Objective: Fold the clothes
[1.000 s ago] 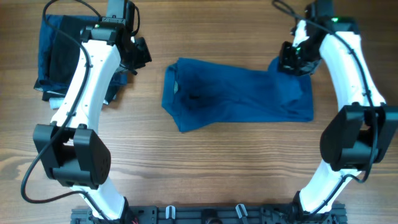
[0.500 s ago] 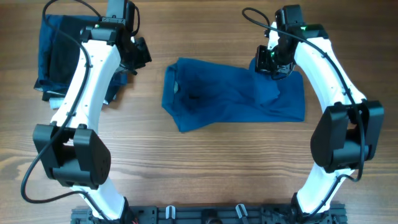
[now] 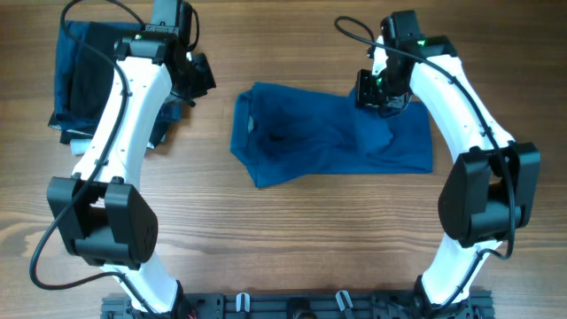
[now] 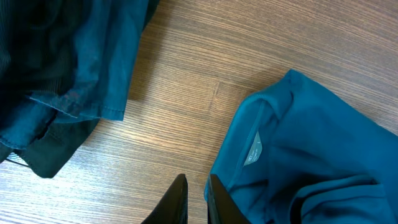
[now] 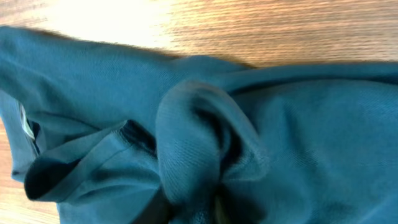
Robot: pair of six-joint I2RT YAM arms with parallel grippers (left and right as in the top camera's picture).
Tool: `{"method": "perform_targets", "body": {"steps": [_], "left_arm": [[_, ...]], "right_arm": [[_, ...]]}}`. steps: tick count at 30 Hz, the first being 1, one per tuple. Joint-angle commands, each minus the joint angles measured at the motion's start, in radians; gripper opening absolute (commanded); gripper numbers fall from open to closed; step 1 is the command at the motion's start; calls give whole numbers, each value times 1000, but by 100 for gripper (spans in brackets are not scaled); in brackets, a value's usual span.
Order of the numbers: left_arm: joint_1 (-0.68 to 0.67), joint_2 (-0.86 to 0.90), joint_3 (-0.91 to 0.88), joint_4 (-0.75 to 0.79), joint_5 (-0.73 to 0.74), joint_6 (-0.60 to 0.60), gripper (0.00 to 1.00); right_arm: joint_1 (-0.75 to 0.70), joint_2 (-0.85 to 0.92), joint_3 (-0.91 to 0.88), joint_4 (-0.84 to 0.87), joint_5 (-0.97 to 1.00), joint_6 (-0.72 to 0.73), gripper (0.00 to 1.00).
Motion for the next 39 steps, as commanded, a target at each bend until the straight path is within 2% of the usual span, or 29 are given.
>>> {"method": "perform_targets", "body": {"steps": [1,4,7,12,14,19,24,29,33,35,37,39], "left_arm": [[7,-6,8,0,-14,-5,12],[7,-6,8,0,-14,-5,12],[7,-6,8,-1,-14,-5,12],[7,-6,8,-1,-13,-5,13],[7,-6,8,1,-12,-6,12],[-1,0,5,2,-2,-6,16],[-1,10,4,3,-2,-6,21],[-1,13,4,8,-2,-6,29],[-1,13,4,19,-2,-6,33],[-1,13,4,29,-2,-6,35],[-1,13,4,35,-2,-6,36],[-1,13,4,39,-2,-6,38]], "right_arm": [[25,2,-8,2,-27,26,31],[33,2,-8,13,-145,-26,48],[17,-5,4,1,-317,-210,51],[-58,-37,13,-53,-322,-189,53],[-89,-39,13,-93,-275,-196,53],[-169,-38,13,-148,87,-178,57],[-312,-36,13,-145,92,-230,61],[-419,-35,-7,-110,89,-217,59],[-445,-35,-78,-51,88,-218,54],[-444,-34,-151,15,88,-204,54],[-444,-34,-233,101,67,-155,49],[-444,-34,-294,167,8,-169,48]]}}
